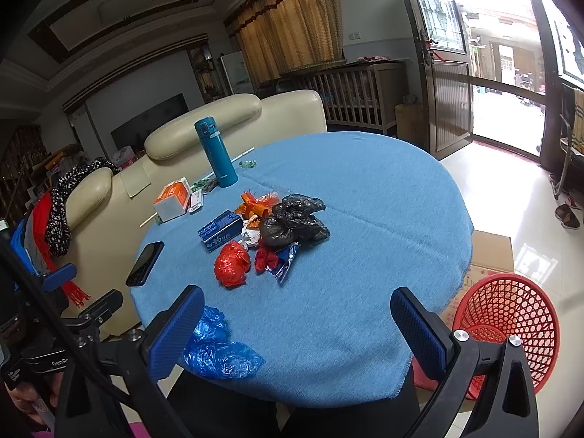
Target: Collect trash
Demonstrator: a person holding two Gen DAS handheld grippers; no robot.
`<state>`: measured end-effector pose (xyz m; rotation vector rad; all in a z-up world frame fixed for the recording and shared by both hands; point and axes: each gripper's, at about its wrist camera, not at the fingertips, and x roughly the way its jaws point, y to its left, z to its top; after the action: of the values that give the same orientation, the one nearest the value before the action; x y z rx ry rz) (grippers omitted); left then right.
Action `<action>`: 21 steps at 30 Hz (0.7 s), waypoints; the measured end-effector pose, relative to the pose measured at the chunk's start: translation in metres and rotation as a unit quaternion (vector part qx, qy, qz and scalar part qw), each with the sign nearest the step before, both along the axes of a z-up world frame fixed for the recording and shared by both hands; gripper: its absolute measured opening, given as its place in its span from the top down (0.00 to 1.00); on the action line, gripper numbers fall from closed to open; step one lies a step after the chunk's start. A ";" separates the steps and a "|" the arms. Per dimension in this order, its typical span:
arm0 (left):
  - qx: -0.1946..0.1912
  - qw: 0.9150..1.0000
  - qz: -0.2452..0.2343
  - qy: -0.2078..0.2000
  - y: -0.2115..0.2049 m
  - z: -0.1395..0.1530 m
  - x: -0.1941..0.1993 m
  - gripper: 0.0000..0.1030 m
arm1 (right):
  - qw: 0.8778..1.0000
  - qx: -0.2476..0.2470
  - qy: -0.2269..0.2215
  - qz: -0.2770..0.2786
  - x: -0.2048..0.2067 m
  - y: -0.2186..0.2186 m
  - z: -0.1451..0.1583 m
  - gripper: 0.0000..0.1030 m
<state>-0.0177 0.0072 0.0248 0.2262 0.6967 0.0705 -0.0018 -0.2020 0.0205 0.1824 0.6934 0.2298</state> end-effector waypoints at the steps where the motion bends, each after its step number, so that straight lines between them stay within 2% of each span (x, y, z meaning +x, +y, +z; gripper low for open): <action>1: 0.000 1.000 0.001 0.000 0.000 -0.001 0.000 0.00 | 1.000 -0.001 0.000 0.001 0.000 0.001 0.000 0.00; 16: -0.015 1.000 0.008 0.013 0.013 -0.006 0.006 0.00 | 1.000 -0.004 0.014 0.018 0.004 0.010 -0.006 0.00; 19: -0.026 0.999 0.031 0.018 0.035 -0.008 0.014 0.00 | 0.997 0.015 0.042 0.066 0.014 0.019 -0.013 0.00; 21: -0.036 0.998 0.051 0.022 0.052 -0.008 0.019 0.00 | 0.989 0.034 0.079 0.124 0.025 0.032 -0.025 0.00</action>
<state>0.0013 0.0591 0.0163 0.1236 0.7540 0.1381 0.0231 -0.1698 -0.0046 0.1814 0.8673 0.4809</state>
